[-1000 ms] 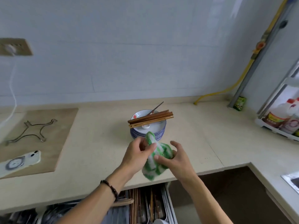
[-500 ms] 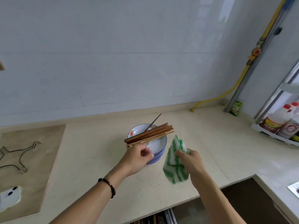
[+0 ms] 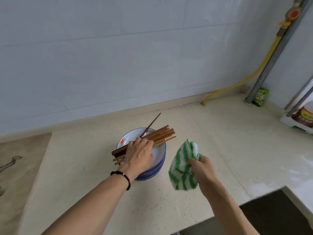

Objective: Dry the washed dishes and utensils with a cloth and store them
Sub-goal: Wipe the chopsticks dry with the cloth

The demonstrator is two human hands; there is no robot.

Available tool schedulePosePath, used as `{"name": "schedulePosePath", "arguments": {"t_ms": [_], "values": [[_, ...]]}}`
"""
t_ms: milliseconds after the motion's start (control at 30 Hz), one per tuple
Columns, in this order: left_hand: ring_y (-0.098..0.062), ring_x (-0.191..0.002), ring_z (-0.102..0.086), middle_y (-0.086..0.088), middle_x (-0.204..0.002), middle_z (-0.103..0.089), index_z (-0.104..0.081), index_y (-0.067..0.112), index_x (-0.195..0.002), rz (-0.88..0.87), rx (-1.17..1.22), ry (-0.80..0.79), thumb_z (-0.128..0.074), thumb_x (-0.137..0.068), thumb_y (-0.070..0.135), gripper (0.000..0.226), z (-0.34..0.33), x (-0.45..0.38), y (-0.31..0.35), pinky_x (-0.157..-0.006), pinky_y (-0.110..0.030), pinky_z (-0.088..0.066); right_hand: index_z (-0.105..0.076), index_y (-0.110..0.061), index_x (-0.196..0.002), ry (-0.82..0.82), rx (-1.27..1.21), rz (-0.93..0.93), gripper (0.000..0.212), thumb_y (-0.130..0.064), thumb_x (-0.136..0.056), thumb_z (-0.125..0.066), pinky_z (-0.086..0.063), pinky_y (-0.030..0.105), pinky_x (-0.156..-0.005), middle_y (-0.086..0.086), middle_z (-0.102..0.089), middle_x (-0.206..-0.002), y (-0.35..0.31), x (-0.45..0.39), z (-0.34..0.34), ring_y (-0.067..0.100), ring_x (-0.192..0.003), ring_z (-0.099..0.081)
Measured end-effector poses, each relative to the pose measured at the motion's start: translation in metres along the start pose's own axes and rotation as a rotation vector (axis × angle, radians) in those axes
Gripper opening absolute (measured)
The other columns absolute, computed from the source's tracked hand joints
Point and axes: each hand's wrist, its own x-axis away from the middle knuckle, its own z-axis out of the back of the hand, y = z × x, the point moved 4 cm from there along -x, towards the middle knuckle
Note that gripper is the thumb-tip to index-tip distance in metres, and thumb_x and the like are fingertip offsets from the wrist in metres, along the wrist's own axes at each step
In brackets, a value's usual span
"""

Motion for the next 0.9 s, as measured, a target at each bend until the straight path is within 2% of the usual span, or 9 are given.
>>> {"name": "schedulePosePath", "arguments": {"t_ms": [200, 400, 533, 667, 900], "values": [[-0.022, -0.119, -0.049, 0.000, -0.129, -0.057, -0.051, 0.022, -0.129, 0.014, 0.039, 0.021, -0.056, -0.096, 0.027, 0.034, -0.008, -0.011, -0.001, -0.095, -0.036, -0.040, -0.063, -0.007, -0.100, -0.039, 0.005, -0.012, 0.018, 0.002, -0.095, -0.048, -0.062, 0.048, -0.077, 0.017, -0.073, -0.091, 0.002, -0.016, -0.001, 0.032, -0.079, -0.074], [-0.021, -0.111, -0.051, -0.001, -0.119, -0.056, -0.054, 0.022, -0.123, 0.000, 0.045, 0.023, -0.057, -0.096, 0.017, 0.028, -0.017, -0.008, 0.001, -0.092, -0.032, -0.043, -0.064, -0.007, -0.096, -0.052, -0.018, -0.008, 0.018, 0.002, -0.095, -0.048, -0.063, 0.043, -0.070, 0.015, -0.074, -0.087, -0.001, -0.020, -0.001, 0.028, -0.074, -0.075], [-0.023, -0.110, -0.051, -0.006, -0.125, -0.054, -0.051, 0.019, -0.126, 0.072, -0.019, 0.100, -0.069, -0.087, 0.022, 0.043, -0.014, -0.009, 0.001, -0.085, -0.032, -0.043, -0.063, -0.007, -0.099, -0.068, -0.016, -0.004, 0.015, 0.000, -0.096, -0.049, -0.063, 0.047, -0.074, 0.016, -0.074, -0.090, 0.001, -0.022, -0.001, 0.029, -0.077, -0.075], [-0.022, -0.109, -0.052, -0.004, -0.122, -0.057, -0.051, 0.019, -0.122, 0.078, -0.070, 0.103, -0.060, -0.091, 0.017, 0.032, -0.014, -0.013, 0.002, -0.085, -0.033, -0.039, -0.063, -0.004, -0.097, -0.059, -0.014, 0.000, 0.015, 0.001, -0.094, -0.050, -0.060, 0.056, -0.080, 0.022, -0.072, -0.095, 0.004, -0.022, -0.004, 0.036, -0.084, -0.074], [-0.022, -0.110, -0.050, -0.004, -0.120, -0.055, -0.052, 0.018, -0.119, 0.044, -0.132, 0.044, -0.042, -0.099, 0.009, 0.025, -0.020, -0.010, 0.006, -0.090, -0.034, -0.038, -0.063, -0.007, -0.094, -0.077, -0.043, 0.014, 0.014, -0.001, -0.093, -0.051, -0.059, 0.057, -0.082, 0.023, -0.072, -0.098, 0.010, -0.019, -0.007, 0.037, -0.087, -0.073]]}}
